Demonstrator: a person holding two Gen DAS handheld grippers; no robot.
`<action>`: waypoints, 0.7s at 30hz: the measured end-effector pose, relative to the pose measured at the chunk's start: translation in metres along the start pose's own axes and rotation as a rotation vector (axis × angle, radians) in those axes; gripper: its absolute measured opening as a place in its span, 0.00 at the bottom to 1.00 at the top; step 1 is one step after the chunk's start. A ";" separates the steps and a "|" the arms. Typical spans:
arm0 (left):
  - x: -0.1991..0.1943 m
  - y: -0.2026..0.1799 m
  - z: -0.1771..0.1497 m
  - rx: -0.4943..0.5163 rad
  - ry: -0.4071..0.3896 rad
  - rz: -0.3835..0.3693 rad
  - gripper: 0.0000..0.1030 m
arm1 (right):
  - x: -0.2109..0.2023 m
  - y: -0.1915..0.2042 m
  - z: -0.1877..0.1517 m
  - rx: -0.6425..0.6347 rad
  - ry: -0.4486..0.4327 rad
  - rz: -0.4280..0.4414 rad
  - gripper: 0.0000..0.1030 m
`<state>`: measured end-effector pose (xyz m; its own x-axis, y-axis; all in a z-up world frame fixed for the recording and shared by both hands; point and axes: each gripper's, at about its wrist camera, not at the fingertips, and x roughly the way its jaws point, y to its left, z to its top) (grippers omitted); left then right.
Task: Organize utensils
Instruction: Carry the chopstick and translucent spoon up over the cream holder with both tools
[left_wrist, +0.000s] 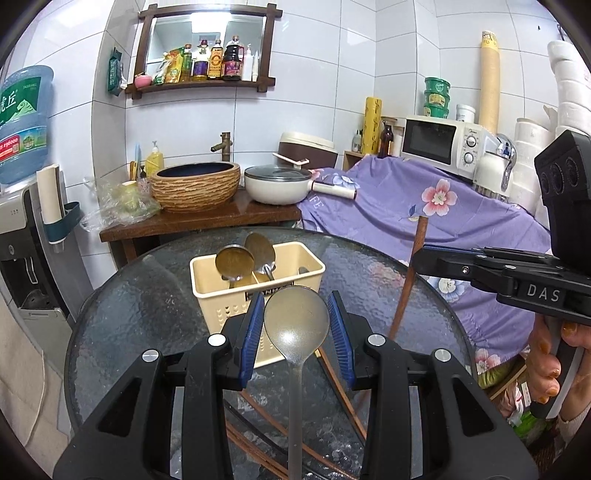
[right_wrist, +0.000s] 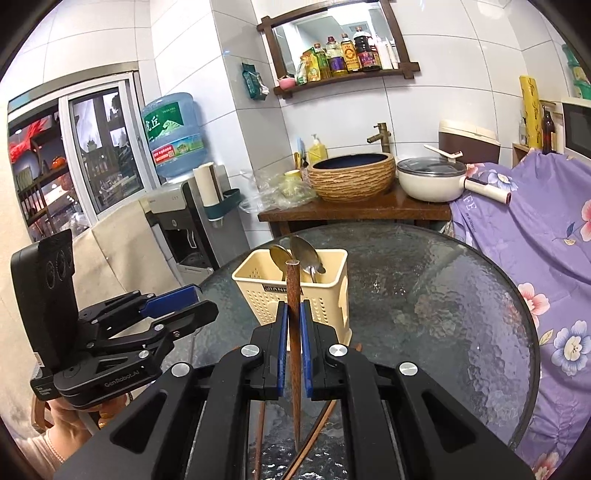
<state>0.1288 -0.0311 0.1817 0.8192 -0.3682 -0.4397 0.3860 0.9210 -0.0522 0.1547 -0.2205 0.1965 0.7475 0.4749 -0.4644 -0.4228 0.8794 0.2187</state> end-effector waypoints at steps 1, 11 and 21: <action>0.000 0.000 0.002 -0.001 -0.004 0.000 0.35 | -0.001 0.001 0.002 -0.003 -0.004 0.001 0.06; -0.002 0.009 0.038 -0.035 -0.077 0.010 0.35 | -0.011 0.014 0.030 -0.059 -0.037 0.011 0.06; 0.021 0.037 0.084 -0.129 -0.105 0.023 0.35 | -0.012 0.022 0.069 -0.099 -0.052 0.015 0.06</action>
<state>0.1952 -0.0156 0.2458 0.8698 -0.3515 -0.3462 0.3141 0.9357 -0.1609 0.1718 -0.2042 0.2666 0.7651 0.4912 -0.4163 -0.4809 0.8659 0.1379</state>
